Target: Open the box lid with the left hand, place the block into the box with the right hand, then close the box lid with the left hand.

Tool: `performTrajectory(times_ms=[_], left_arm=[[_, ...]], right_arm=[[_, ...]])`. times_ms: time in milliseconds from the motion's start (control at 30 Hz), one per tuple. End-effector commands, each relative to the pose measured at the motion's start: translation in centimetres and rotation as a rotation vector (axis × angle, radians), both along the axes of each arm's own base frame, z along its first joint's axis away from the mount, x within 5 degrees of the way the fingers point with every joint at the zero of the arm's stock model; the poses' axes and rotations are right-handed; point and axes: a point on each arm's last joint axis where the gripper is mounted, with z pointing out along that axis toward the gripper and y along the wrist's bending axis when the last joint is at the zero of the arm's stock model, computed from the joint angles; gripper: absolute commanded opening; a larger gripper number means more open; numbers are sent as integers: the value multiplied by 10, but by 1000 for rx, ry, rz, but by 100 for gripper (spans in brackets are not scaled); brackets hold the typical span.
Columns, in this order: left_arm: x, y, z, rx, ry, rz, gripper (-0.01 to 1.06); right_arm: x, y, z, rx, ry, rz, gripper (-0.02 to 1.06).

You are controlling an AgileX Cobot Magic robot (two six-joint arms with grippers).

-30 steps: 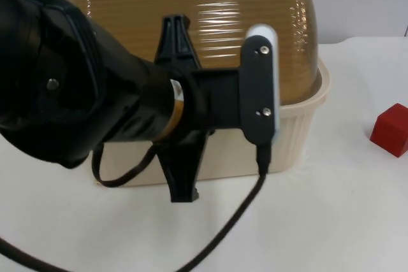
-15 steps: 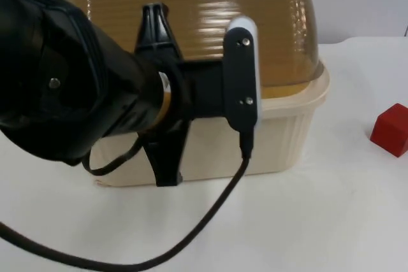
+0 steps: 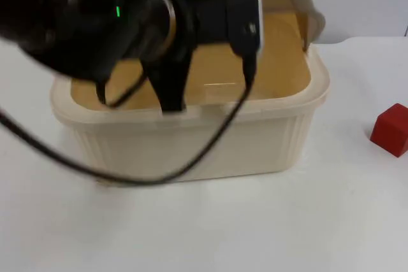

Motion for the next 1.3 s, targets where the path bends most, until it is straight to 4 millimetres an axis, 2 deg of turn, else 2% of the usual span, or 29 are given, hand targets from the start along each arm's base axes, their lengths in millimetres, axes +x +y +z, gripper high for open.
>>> performTrajectory(times_ms=[0,167,300,400,467,533,567,600,700,733,767,800,867,900,933,1000,1033,1067,1167,1200,1267], left_arm=[[10,2,12,1,-28,-6,0],[28,5,29,-65,-44,-11,0],[28,4,34,-73,-55,-11,0],[19,-2,39,-134,-28,-1,0],[-1,-10,48,-303,78,17,0],[-29,-19,54,-374,151,-73,0],[-29,-19,54,-374,151,-73,0],[-45,-23,59,-399,174,-145,0],[-87,-19,73,-539,243,-283,0],[-87,-19,73,-539,243,-283,0],[-98,-14,85,-641,265,-307,0],[-104,-7,96,-733,279,-304,0],[-106,20,128,-926,241,-212,0],[-106,20,128,-926,241,-212,0],[-105,38,142,-1020,209,-137,0],[-92,98,163,-1213,62,182,0],[-90,123,167,-1290,-9,345,0],[-90,123,167,-1290,-9,345,0],[-87,195,169,-1507,-237,804,0],[-87,195,169,-1507,-237,804,0],[-87,213,166,-1490,-203,851,0]], right_arm=[[-1,-1,3,-7,-11,-7,105],[-1,-1,3,-7,-11,-7,105],[-1,-1,3,-7,-11,-7,105],[-1,-1,3,-7,-10,-7,105],[-1,-1,3,-7,-10,-7,105],[-1,-1,3,-7,-10,-7,105],[-1,-1,3,-7,-10,-7,105],[-1,-1,3,-7,-8,-7,105],[-2,-2,2,-7,4,-9,105],[-2,-2,2,-7,4,-9,105],[-2,-2,1,-7,10,-10,105],[-2,-2,1,-8,13,-10,105],[-2,-2,1,-8,15,-10,105],[-2,-2,1,-8,15,-10,105],[-2,-2,1,-8,13,-10,105],[-2,-1,1,-4,11,-9,105],[-2,-1,1,-4,11,-9,105],[-2,-1,1,-4,11,-9,105],[-2,-1,2,-3,5,-8,105],[-2,-1,2,-3,5,-8,105],[-1,-1,3,2,-13,-5,105]])
